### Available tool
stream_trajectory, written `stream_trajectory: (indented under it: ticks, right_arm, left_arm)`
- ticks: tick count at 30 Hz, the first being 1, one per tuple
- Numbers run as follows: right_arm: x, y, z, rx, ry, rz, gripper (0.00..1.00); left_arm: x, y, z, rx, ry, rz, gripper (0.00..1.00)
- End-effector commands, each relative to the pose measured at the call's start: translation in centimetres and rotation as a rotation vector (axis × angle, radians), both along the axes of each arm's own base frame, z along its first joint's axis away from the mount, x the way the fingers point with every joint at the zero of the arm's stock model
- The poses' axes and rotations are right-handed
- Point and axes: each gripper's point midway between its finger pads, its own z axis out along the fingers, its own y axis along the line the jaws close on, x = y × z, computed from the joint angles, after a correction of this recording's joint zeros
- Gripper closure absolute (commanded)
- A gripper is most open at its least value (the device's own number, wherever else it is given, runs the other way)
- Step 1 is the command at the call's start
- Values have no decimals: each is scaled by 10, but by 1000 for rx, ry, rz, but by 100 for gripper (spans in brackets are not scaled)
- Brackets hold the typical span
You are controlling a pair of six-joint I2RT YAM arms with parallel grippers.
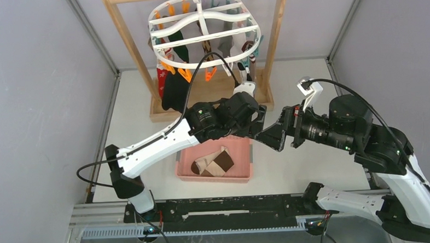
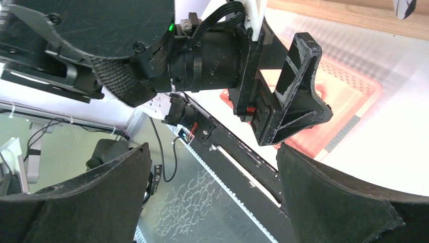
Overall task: Remove the socks clipped to the hanger
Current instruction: Remove the sock from the hanger.
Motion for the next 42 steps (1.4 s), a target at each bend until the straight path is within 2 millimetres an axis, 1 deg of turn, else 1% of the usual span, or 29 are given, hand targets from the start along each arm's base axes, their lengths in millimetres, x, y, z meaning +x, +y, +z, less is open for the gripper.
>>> stream_trajectory:
  ticks: [1,8,12,13,16,19,21,22,25,27,29,32,34,36,38,42]
  right_arm:
    - [9,0,-1,-37,-23,-11,0]
    - [10,-12,-8,-52,-10,-25,0]
    - [11,-10,-32,-75,12,-11,0]
    - [10,-7,-34,-66,23,3,0]
    - [8,2,-29,-62,19,54,0]
    - [15,3,-23,-68,3,45,0]
    - [22,4,-10,-53,-31,35,0]
    - [25,3,-3,-45,-61,28,0]
    - [43,-6,10,-44,-105,-27,0]
    - [51,-12,10,-45,-103,-72,0]
    - [53,-13,6,-11,-77,-93,0]
    - [55,-13,-3,15,-32,-98,0]
    - [56,-14,-6,-3,-35,-97,0]
    - [56,-15,-6,-14,-38,-95,0]
    - [55,-15,-7,-14,-38,-92,0]
    - [53,-23,-15,-28,-3,-110,0]
  left_arm:
    - [7,4,15,-9,-38,9,0]
    - [5,-9,6,-13,-11,-15,0]
    - [5,-5,12,-28,-27,-10,0]
    - [5,-2,12,-24,-33,-4,0]
    - [4,8,6,-8,-31,29,0]
    - [-2,21,2,-3,-34,58,0]
    - [-6,36,1,3,-47,83,0]
    - [-9,48,5,-8,-62,98,0]
    - [-20,75,-4,-50,-61,118,0]
    - [-30,88,-14,-102,-39,132,0]
    - [-38,106,-28,-117,-19,153,0]
    - [-46,128,-38,-114,-11,189,0]
    - [-48,140,-39,-100,-11,207,0]
    - [-50,146,-40,-76,-8,208,0]
    - [-51,146,-40,-38,-5,196,0]
    - [-49,135,-40,12,2,154,0]
